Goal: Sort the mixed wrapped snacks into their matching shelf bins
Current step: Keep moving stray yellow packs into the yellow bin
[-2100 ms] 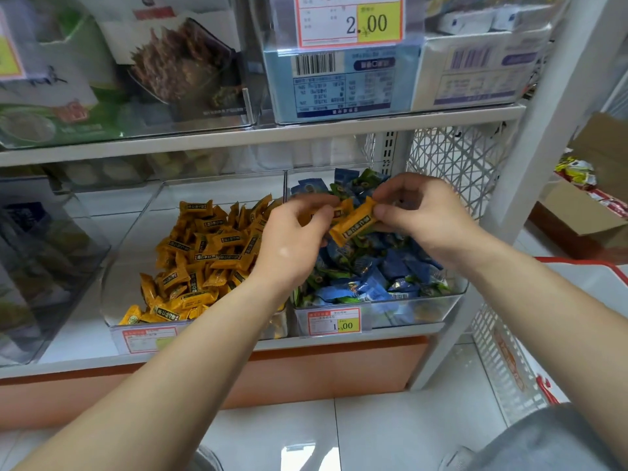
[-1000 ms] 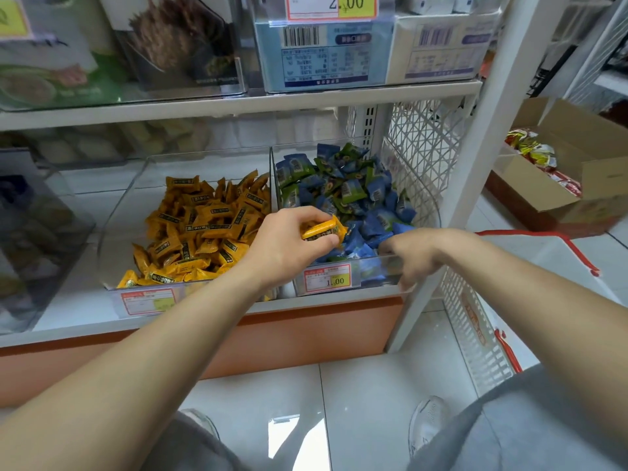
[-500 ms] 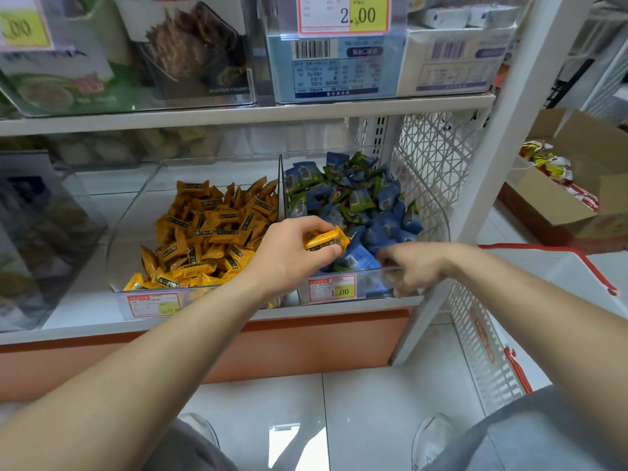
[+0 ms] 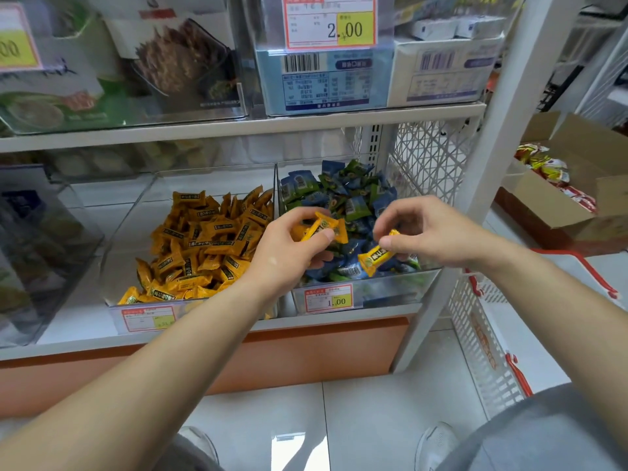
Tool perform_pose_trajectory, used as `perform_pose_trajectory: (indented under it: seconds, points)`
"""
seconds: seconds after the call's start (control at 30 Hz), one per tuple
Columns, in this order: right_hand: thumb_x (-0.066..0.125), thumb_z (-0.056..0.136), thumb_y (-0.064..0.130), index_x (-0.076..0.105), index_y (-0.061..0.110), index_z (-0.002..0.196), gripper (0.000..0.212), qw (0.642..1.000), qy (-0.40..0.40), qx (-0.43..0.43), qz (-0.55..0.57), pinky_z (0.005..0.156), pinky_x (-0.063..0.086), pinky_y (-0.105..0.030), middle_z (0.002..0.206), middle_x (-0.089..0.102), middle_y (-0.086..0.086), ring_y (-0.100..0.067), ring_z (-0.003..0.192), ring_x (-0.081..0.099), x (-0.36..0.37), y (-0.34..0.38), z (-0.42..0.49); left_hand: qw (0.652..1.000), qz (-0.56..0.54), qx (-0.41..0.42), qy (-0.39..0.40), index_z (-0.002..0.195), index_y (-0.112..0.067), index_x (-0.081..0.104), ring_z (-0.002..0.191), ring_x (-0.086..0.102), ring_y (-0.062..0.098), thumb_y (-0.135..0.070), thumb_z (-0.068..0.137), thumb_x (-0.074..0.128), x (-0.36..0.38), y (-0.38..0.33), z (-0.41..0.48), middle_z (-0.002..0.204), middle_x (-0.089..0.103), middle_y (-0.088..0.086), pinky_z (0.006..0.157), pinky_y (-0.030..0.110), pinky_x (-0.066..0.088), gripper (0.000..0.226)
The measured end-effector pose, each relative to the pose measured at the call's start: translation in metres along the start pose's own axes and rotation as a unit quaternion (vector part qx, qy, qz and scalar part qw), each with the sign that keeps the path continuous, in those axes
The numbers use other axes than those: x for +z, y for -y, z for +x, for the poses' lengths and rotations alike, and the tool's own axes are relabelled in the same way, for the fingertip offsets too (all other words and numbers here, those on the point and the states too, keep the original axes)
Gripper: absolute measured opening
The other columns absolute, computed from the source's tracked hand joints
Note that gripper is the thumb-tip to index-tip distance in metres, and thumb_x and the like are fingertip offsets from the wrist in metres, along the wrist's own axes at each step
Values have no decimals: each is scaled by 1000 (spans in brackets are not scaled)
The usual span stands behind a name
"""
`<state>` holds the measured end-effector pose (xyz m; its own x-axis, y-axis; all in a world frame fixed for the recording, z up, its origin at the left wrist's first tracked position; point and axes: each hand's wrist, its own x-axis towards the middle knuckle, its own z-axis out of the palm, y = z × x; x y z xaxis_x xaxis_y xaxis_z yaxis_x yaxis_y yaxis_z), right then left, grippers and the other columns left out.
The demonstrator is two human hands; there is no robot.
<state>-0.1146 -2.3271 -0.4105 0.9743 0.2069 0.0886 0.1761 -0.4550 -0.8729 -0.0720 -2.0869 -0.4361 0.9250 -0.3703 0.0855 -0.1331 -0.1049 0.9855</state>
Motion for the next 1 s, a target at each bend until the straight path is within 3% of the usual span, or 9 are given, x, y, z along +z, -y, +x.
perform_pose_trajectory:
  seconds: [0.1,0.23,0.4,0.5,0.6,0.7,0.77,0.87,1.0]
  points:
    - [74,83,2,69,6,100,18,995,-31,-16,92,68,57,-25,97,72,-14,-23,75,71,12,7,5,996,-78,-40,-1,116,-28,67,79,75,20,-21,97,63,4,-6,-1,93,76,-1,67,28,59,21]
    - [77,78,3,68,10,94,19,988,-30,-11,154,77,61,-39,92,70,-14,-28,85,71,29,10,19,986,-140,-93,16,118,-29,67,86,75,26,-27,100,57,4,-12,-2,101,76,3,60,29,59,20]
    - [84,75,7,67,13,89,22,989,-66,-36,128,65,60,-31,80,71,1,-21,75,72,46,15,36,968,-210,-138,15,119,-14,64,71,70,21,-36,102,51,-6,-18,1,93,75,11,49,23,55,31]
    - [84,77,14,68,13,88,20,987,-107,-28,119,62,60,-32,77,73,-1,-22,73,73,58,20,46,993,-96,-67,18,116,-18,67,75,69,16,-35,91,70,-21,-15,1,97,74,6,60,23,54,31]
    - [72,90,23,70,18,93,7,983,-119,-17,137,61,59,-31,81,76,-2,-16,70,72,62,24,54,999,21,7,-36,117,-20,66,70,69,12,-29,86,76,-45,-13,3,94,73,7,62,23,54,33]
    - [66,94,25,71,23,96,6,989,-141,-28,39,66,52,-22,87,75,2,-6,76,68,53,19,58,957,253,81,-118,117,-29,64,70,66,-3,-46,84,73,-84,-2,7,88,70,-11,61,12,49,38]
    - [66,93,31,70,29,103,12,991,-69,-26,-112,79,49,-23,100,72,11,0,90,64,53,9,55,915,376,47,-137,132,-32,56,82,64,-4,-52,85,70,-107,6,9,105,70,-10,69,16,50,53]
    - [63,91,49,60,35,130,41,961,100,6,-258,98,44,-26,131,60,14,-4,119,54,67,-4,52,854,504,-30,-121,148,-22,42,107,64,25,-60,87,62,-119,15,10,126,65,10,82,34,48,74]
    - [56,85,68,42,40,145,68,919,158,12,-362,102,40,-32,149,45,6,-16,132,44,79,-12,63,894,432,43,-110,141,-21,51,124,56,21,-63,86,60,-96,9,6,137,60,2,97,33,44,70]
